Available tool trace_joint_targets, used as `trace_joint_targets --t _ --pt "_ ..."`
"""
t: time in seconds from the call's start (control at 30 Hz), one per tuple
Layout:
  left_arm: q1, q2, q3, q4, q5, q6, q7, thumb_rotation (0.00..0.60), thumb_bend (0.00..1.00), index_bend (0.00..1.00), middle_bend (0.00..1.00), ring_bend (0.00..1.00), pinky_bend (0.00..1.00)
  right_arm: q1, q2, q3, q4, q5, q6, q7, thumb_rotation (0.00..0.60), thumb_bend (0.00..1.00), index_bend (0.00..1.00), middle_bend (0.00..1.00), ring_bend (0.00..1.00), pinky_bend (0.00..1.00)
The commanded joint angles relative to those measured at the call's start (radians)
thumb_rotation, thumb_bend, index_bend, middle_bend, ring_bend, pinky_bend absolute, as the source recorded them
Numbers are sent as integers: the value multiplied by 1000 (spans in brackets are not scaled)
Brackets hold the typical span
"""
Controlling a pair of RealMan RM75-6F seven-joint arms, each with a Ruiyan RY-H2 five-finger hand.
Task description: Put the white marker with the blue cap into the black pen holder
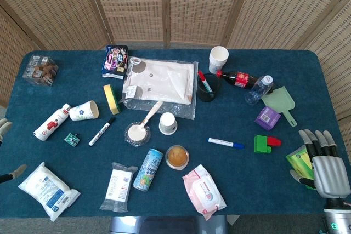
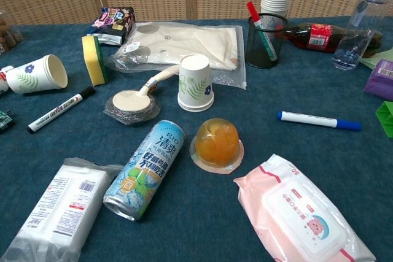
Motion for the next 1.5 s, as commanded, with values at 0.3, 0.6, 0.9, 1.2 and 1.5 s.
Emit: trace_joint_targets --t 0.3,0.6,0.9,1.2,1.5 --pt "-1 2 -2 -5 4 1 -4 600 88 0 0 0 0 5 -6 -3 -4 -3 -13 17 600 0 106 0 0 0" --pt "6 9 -2 1 6 9 -31 600 87 0 0 0 0 57 -108 -8 -8 1 -99 -41 600 0 276 0 0 0" --pt "-1 13 -1 5 5 -8 -39 600 88 0 0 0 0 170 -270 50 5 71 -231 -157 600 4 309 0 0 0" --pt "-1 17 -3 7 -2 -10 -52 600 88 0 0 0 0 237 -386 75 65 135 -293 -221 600 150 339 0 0 0" --pt "-8 16 -5 3 -15 -27 -42 600 88 0 0 0 0 277 -479 85 169 178 -319 -234 600 236 389 0 0 0"
